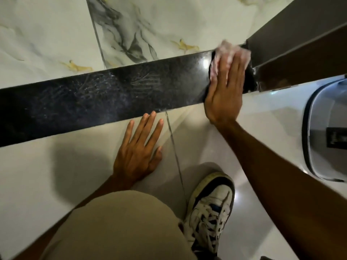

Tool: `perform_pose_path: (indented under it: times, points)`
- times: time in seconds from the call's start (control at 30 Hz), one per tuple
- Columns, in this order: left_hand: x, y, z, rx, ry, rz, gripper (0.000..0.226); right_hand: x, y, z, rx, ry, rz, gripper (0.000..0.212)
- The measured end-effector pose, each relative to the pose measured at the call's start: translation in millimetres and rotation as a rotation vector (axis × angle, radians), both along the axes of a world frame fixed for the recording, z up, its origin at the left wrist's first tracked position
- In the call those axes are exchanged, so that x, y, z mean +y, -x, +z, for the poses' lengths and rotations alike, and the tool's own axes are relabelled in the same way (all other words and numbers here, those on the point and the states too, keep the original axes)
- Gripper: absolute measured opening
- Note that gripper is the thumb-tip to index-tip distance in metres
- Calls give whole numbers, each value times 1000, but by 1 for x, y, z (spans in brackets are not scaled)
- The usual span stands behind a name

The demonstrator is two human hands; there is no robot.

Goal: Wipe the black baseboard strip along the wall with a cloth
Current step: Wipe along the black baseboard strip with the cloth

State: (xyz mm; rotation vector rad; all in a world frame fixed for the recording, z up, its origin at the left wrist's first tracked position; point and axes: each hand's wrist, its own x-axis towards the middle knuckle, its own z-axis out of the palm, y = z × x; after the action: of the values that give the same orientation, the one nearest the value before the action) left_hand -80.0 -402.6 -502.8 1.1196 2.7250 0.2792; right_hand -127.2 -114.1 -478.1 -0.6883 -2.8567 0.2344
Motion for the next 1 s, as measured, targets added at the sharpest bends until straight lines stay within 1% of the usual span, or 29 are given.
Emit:
perform_pose_path:
  times: [0.03,0.07,0.1,0.17,0.2,0.23,0.3,0.37,0.43,0.53,0.57,0.63,0.7,0.73,0.77,0.83,0.87,0.93,1.0]
  points:
    - [0,0,-1,2,-4,5,71,-6,18,-2,11,30,-20,56]
    - [1,0,-1,0,-6,9,70,-13,30,-1,3,64,10,57]
    - [2,0,1,-10,-7,10,70,-20,33,1,-12,94,88,57]
    - [2,0,5,-27,-5,8,70,-30,8,5,-31,108,280,55]
    - [2,0,7,-31,-2,10,70,-31,-16,8,-53,118,341,55]
    - [2,1,9,-37,4,14,69,-29,-42,10,-87,136,350,55]
    - [3,0,12,-49,6,27,69,-18,-83,18,-150,152,260,56]
    - [3,0,12,-50,1,28,69,-1,-89,22,-157,174,116,56]
    - [4,1,10,-40,0,25,69,11,-62,22,-124,158,32,57]
    - [2,-1,6,-14,-9,25,70,11,-1,10,-90,144,-33,59]
    - [2,-1,5,-1,-10,26,70,4,13,8,-95,120,-7,58]
    - [3,0,8,-6,-13,24,69,-11,13,9,-100,90,160,57]
    - [4,1,14,-14,-22,25,70,-25,-23,14,-103,122,319,55]
    - [5,1,16,-18,-17,29,70,-27,-49,16,-123,137,343,55]
    - [6,2,18,-23,-11,33,70,-26,-76,19,-153,145,320,56]
    - [6,2,20,-21,-8,35,71,-16,-114,24,-191,146,160,56]
    - [5,2,18,-12,-7,33,71,-9,-118,24,-183,131,74,56]
    - [3,1,13,-3,-14,28,71,3,-100,21,-137,101,-24,56]
    - [2,0,7,3,-25,22,71,10,-61,15,-85,109,-21,56]
